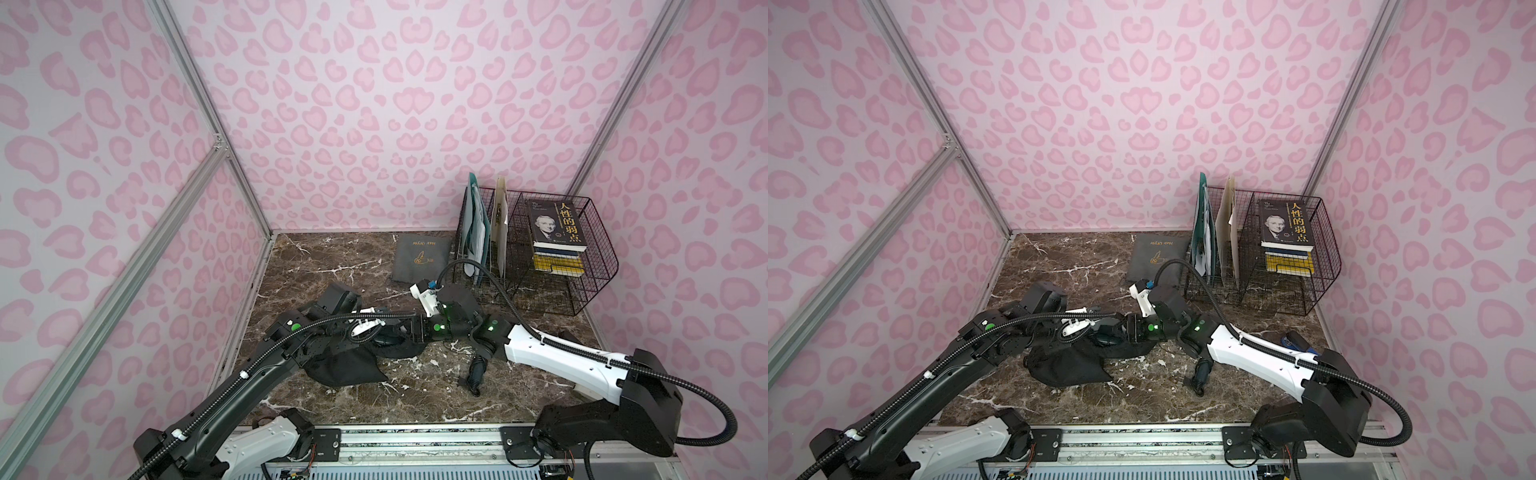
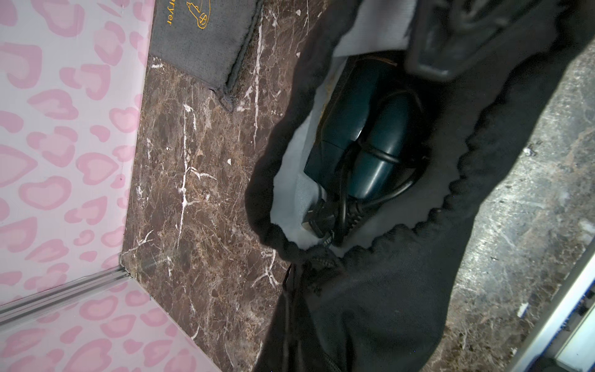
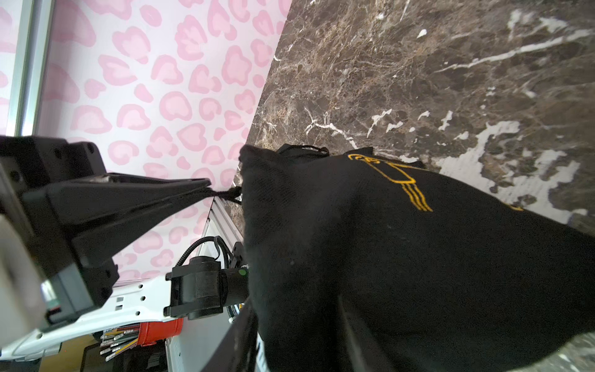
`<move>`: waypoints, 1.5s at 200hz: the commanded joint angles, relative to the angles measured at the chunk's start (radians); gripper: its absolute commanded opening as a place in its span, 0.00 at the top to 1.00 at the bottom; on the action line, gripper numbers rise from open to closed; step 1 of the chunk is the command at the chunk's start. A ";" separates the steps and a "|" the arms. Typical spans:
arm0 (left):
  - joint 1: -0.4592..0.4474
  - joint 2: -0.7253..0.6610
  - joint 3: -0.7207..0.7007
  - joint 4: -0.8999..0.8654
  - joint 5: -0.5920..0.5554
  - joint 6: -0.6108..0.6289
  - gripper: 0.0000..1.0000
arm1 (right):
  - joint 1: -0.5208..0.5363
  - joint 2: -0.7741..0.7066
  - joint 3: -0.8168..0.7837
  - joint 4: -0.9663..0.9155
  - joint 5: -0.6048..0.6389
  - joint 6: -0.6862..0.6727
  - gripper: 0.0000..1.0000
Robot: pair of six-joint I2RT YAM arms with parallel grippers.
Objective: Pack away hair dryers
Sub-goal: Pull the drawstrings on both sides of the drawstring bag.
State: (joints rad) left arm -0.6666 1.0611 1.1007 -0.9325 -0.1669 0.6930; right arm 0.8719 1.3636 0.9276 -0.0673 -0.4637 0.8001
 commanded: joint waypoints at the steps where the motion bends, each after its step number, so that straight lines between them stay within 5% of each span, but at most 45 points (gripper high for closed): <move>1: 0.005 0.011 0.022 0.012 0.001 0.013 0.99 | 0.001 -0.024 -0.025 -0.044 0.010 -0.038 0.58; 185: 0.024 0.068 0.057 0.037 -0.018 0.066 0.99 | -0.010 -0.164 -0.118 -0.089 -0.055 -0.137 0.59; 248: 0.025 0.064 0.076 0.031 -0.016 0.072 0.98 | -0.022 -0.158 -0.122 -0.111 -0.038 -0.140 0.73; 300: 0.027 0.056 0.070 0.028 -0.015 0.075 0.99 | -0.055 -0.178 -0.127 -0.145 0.052 -0.125 0.98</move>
State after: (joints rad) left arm -0.6415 1.1248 1.1652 -0.9253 -0.1829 0.7605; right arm 0.8345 1.1980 0.8101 -0.1936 -0.4797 0.6701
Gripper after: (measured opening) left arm 0.064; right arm 0.069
